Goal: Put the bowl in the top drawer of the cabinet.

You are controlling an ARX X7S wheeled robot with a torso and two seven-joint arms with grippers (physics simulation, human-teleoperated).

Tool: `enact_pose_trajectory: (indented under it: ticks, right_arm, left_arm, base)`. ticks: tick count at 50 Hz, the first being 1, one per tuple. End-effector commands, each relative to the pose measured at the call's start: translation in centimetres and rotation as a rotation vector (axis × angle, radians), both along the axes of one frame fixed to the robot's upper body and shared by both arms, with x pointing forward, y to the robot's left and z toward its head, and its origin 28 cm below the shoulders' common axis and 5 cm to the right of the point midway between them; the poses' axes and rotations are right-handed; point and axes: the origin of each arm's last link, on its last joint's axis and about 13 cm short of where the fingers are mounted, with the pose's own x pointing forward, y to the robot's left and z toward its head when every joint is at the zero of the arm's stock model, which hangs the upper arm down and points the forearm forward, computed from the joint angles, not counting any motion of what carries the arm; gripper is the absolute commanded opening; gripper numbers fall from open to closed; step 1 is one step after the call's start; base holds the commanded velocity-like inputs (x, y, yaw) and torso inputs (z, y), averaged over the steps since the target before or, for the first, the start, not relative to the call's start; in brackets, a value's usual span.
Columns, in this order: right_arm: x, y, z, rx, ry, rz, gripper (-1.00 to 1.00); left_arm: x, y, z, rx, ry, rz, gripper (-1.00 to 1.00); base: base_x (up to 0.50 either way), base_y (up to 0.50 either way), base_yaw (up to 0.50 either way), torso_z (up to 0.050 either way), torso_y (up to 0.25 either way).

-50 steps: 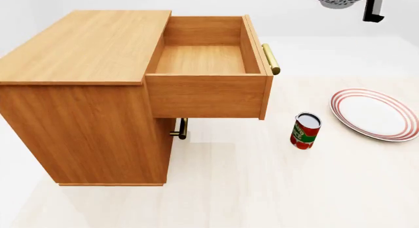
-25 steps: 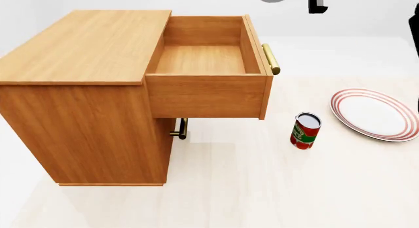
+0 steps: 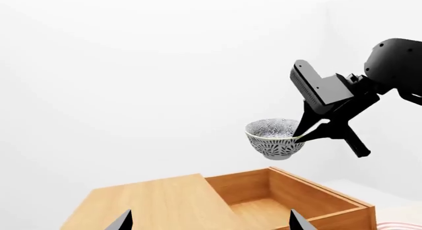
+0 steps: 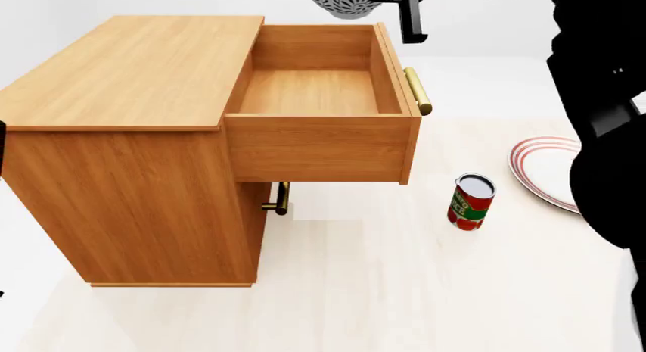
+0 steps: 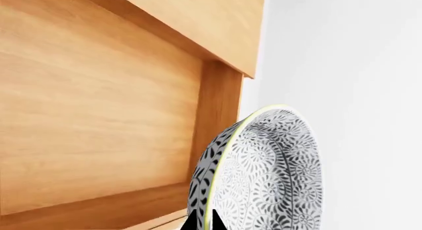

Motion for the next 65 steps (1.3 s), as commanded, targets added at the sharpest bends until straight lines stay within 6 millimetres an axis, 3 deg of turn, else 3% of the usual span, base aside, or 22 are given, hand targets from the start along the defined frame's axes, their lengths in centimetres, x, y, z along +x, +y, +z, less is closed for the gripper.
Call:
enact_pose_trajectory:
  ticks: [1, 21, 44, 65]
  right_arm:
    - [0.4, 1.2, -1.1, 0.038, -0.028, 0.052, -1.00]
    - [1.2, 1.8, -2.9, 0.084, -0.006, 0.080, -1.00]
    - [0.6, 1.6, -1.5, 0.086, -0.032, 0.064, -1.00]
    - [0.4, 1.7, -1.2, 0.077, -0.020, 0.063, -1.00]
  left_arm:
    - [0.0, -0.1, 0.0, -0.016, 0.001, -0.021, 1.00]
    - [0.1, -0.1, -0.4, -0.002, -0.028, -0.030, 1.00]
    - [-0.4, 0.1, 0.0, 0.003, -0.048, -0.023, 1.00]
    - [-0.5, 0.2, 0.2, 0.001, -0.064, -0.021, 1.00]
  base:
    - [0.00, 0.00, 0.00, 0.000, 0.000]
    - [0.00, 0.00, 0.00, 0.000, 0.000]
    - [0.00, 0.00, 0.00, 0.000, 0.000]
    - [0.00, 0.00, 0.00, 0.000, -0.108]
